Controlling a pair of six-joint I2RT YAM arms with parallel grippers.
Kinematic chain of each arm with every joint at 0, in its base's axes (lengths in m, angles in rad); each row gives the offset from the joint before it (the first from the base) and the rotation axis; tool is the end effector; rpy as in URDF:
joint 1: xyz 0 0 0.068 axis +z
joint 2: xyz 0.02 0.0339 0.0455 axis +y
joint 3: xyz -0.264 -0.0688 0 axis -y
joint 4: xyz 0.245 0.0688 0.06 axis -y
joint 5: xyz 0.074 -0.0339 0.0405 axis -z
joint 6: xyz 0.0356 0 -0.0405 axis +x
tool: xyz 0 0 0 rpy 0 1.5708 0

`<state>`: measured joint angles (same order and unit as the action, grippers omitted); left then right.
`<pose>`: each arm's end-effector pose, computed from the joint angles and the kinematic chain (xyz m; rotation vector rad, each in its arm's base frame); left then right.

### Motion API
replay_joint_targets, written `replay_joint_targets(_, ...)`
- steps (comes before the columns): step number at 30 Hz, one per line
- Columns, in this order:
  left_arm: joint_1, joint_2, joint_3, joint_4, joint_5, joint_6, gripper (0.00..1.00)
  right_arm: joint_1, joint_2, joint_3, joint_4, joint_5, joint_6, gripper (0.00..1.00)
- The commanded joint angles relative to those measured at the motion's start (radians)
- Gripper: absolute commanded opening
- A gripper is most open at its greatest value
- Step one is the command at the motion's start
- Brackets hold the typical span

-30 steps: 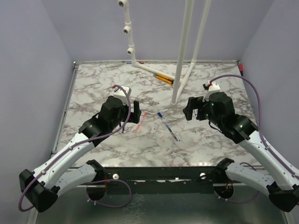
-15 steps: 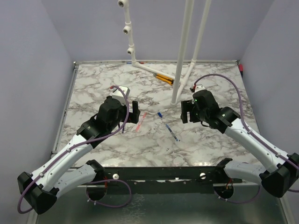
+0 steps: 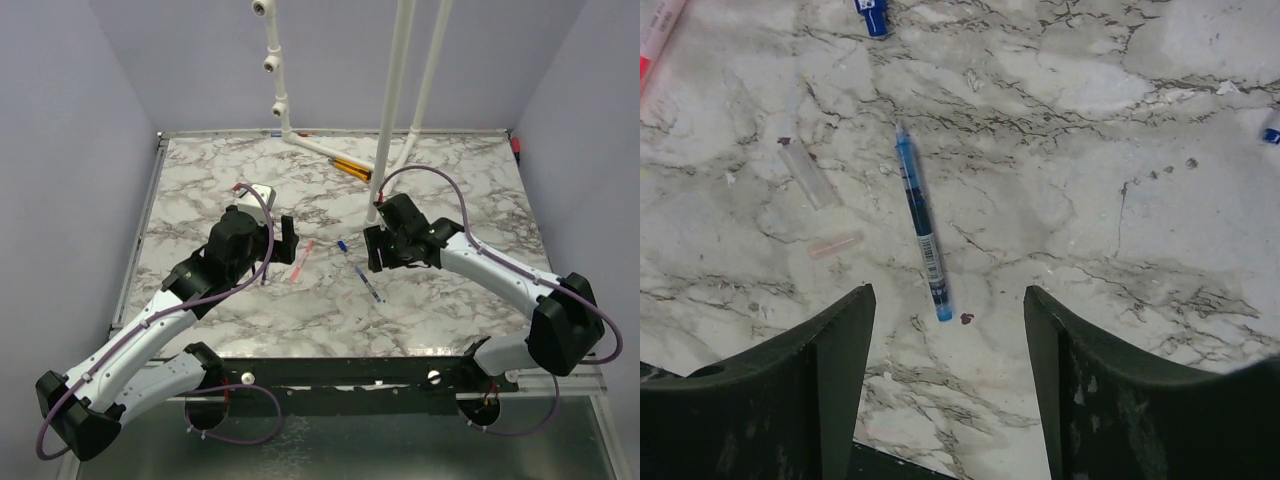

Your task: Insert the pens into the pen caps

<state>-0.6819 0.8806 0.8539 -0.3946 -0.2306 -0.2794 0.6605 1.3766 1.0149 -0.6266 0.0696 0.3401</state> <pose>0.1585 -0.1182 0.3261 0.2523 1.9856 -0.3927 0.2224 0.1696 0.2505 -0.3854 2.5540 0.2925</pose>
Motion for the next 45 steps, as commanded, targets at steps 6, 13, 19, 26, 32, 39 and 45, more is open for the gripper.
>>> replay_joint_targets(6, 0.007, -0.028, -0.012, 0.003, -0.024, 0.008, 0.91, 0.03, 0.15, 0.069, 0.069, -0.01, 0.006, 0.59)
replay_joint_targets(13, 0.009, -0.028, -0.013, 0.004, -0.01, 0.004, 0.9, 0.045, 0.259, 0.105, 0.101, -0.011, 0.004, 0.51)
replay_joint_targets(19, 0.01, -0.03, -0.013, 0.002, -0.013, 0.002, 0.9, 0.059, 0.337, 0.137, 0.111, 0.012, -0.002, 0.47)
replay_joint_targets(26, 0.013, -0.032, -0.014, 0.002, -0.016, 0.002, 0.9, 0.069, 0.391, 0.136, 0.12, 0.017, -0.001, 0.41)
replay_joint_targets(32, 0.012, -0.034, -0.013, 0.002, -0.01, 0.004, 0.9, 0.072, 0.415, 0.126, 0.132, 0.016, -0.001, 0.36)
replay_joint_targets(39, 0.013, -0.038, -0.013, 0.002, -0.01, 0.002, 0.9, 0.075, 0.444, 0.122, 0.134, 0.043, -0.001, 0.32)
replay_joint_targets(45, 0.014, -0.042, -0.013, 0.001, -0.01, 0.002, 0.9, 0.081, 0.469, 0.114, 0.136, 0.061, 0.0, 0.27)
